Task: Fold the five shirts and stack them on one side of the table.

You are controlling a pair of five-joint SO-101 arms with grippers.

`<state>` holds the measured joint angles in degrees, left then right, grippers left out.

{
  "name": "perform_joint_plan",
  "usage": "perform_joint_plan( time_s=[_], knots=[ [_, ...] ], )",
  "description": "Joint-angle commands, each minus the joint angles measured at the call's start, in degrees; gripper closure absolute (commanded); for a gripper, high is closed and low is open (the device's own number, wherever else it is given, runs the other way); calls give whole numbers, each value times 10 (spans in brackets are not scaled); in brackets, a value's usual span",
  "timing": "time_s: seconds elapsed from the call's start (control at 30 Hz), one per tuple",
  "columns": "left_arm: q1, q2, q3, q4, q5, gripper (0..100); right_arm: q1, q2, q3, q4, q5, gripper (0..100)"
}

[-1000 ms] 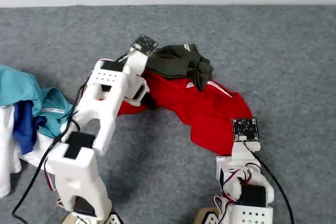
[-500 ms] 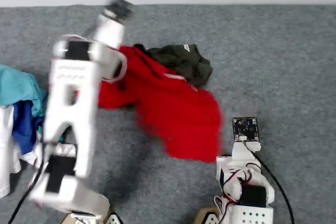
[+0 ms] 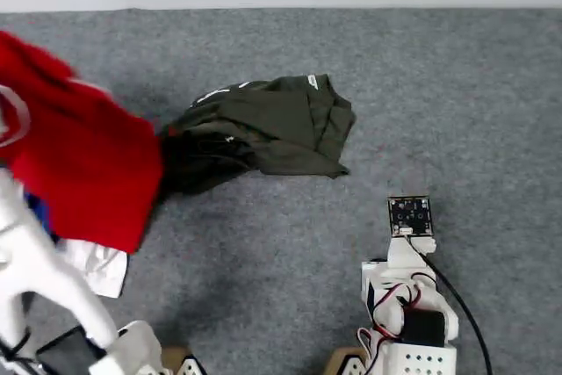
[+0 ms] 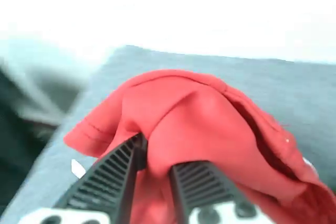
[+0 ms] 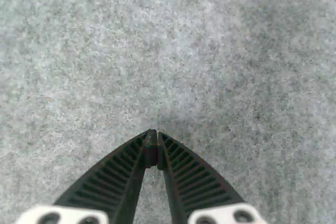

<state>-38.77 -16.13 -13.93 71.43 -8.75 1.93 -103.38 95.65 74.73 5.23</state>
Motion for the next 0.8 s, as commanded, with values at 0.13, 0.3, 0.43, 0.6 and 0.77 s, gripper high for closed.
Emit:
perform_joint_plan(
  time_s=[0.13, 0.3, 0.43, 0.6, 0.77],
  knots=[
    [-137, 79, -22, -55, 6, 994, -1, -5, 8, 3, 2, 990],
    [-157, 124, -22, -55, 5, 976, -1, -5, 8, 3, 2, 990],
    [-157, 139, -22, -4, 5, 841, -1, -5, 8, 3, 2, 990],
    [-154, 142, -22, 87, -21, 670, -1, -5, 8, 3, 2, 990],
    [-146, 138, -45, 176, -90, 669, -1, -5, 8, 3, 2, 990]
  ],
)
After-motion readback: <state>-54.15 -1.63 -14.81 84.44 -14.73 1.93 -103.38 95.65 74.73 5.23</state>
